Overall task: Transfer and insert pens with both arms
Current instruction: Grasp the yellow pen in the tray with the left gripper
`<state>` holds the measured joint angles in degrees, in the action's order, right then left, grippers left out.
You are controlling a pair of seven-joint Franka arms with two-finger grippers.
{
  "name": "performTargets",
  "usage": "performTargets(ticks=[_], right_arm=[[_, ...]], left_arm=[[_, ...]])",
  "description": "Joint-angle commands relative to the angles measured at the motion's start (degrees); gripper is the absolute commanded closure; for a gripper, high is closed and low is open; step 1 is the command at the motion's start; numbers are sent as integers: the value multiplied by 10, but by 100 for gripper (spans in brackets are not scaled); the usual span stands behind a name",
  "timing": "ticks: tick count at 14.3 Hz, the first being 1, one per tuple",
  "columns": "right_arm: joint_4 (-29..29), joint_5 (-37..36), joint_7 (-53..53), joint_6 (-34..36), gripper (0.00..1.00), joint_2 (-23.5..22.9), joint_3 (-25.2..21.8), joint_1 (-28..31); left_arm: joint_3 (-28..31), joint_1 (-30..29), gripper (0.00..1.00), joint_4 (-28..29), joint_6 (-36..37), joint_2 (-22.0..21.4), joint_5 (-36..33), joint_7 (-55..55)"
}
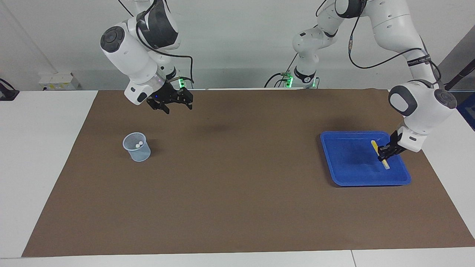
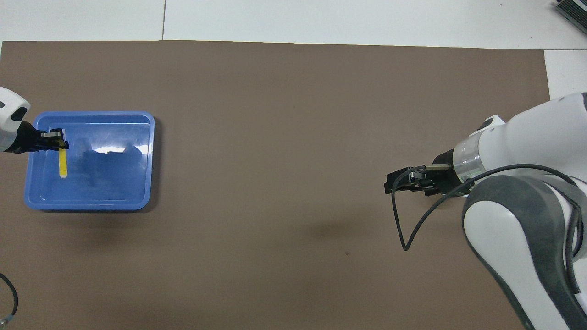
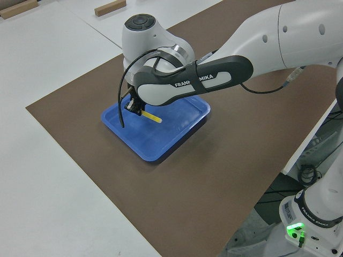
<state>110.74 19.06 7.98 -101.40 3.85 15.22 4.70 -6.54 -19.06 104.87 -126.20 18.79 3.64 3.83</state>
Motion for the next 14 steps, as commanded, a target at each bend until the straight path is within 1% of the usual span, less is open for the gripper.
performTargets(ticks=[1,3,8,12,14], right_arm=[[1,15,17,-8,0,2,2,3],[4,35,19,-10,0,3,2,3],[5,37,31,-20,0,3,2,3],[6,53,56,-23,0,3,2,3],[11,63,62,-46,0,4,2,1]], left_arm=[[2,9,100,-5,34,-28,57,-71],[1,19,100,-5,51,-50,92,-142],[1,60,100,-5,61,-108,160,-360],[1,92,100,-4,58,-144,184,-559],[1,104,100,1,59,-165,199,-641]])
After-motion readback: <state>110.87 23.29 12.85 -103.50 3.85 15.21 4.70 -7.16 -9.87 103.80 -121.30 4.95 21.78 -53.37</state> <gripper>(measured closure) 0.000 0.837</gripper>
